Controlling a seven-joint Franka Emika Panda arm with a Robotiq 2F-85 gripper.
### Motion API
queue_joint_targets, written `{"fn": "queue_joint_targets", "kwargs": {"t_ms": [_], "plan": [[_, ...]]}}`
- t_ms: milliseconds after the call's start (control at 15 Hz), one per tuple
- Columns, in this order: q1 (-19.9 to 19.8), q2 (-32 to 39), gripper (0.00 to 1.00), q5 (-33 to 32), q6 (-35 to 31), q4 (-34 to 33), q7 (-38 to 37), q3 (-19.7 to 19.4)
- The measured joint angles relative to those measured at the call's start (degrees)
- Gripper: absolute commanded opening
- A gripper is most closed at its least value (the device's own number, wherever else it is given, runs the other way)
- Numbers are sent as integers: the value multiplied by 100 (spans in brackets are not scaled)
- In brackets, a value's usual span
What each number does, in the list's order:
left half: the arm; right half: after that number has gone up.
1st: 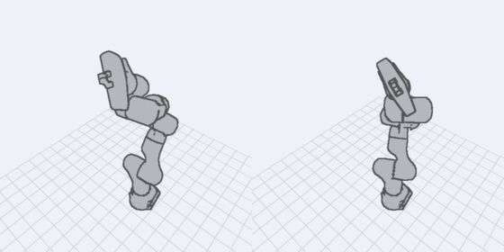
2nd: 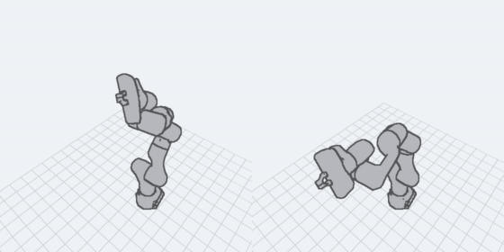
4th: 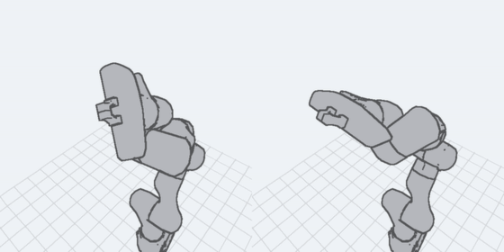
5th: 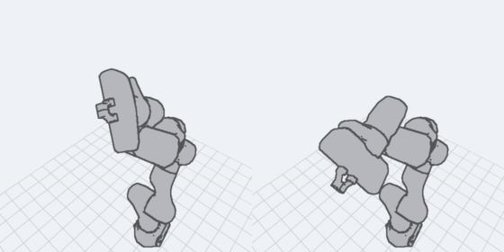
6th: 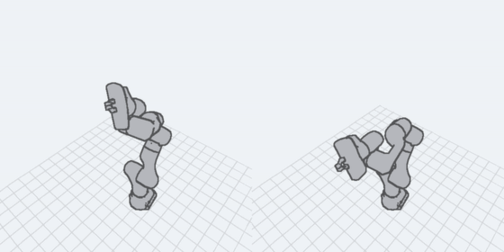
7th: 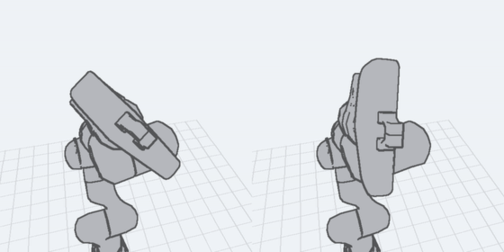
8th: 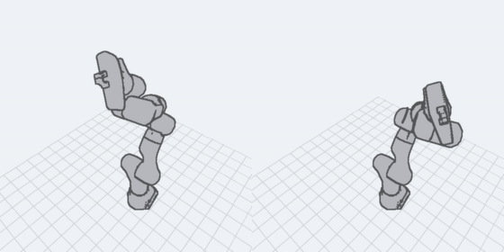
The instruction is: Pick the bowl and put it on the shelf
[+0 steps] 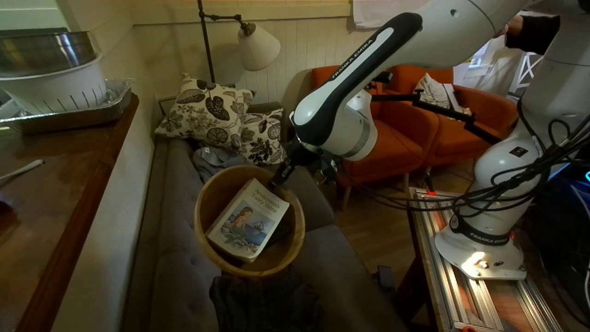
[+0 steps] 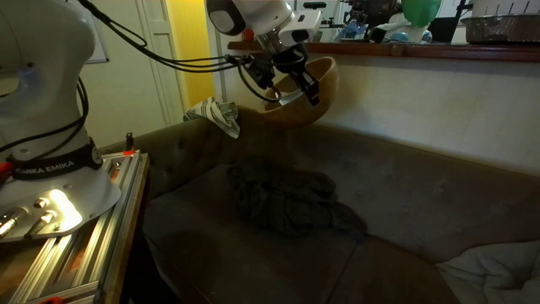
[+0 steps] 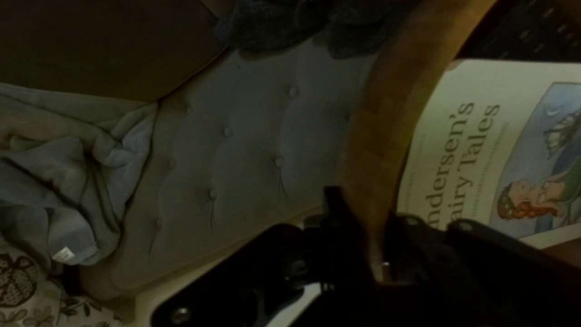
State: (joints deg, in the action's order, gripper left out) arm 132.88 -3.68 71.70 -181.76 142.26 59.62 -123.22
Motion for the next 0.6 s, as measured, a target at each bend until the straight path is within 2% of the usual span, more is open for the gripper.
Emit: {"fn": "queue_joint_targets", "kwargs": {"t_ms": [267, 600], "plan": [[-61, -277, 4, 933, -267, -594, 911, 265], [-231, 282, 4, 1001, 575, -1237, 942, 307]]}}
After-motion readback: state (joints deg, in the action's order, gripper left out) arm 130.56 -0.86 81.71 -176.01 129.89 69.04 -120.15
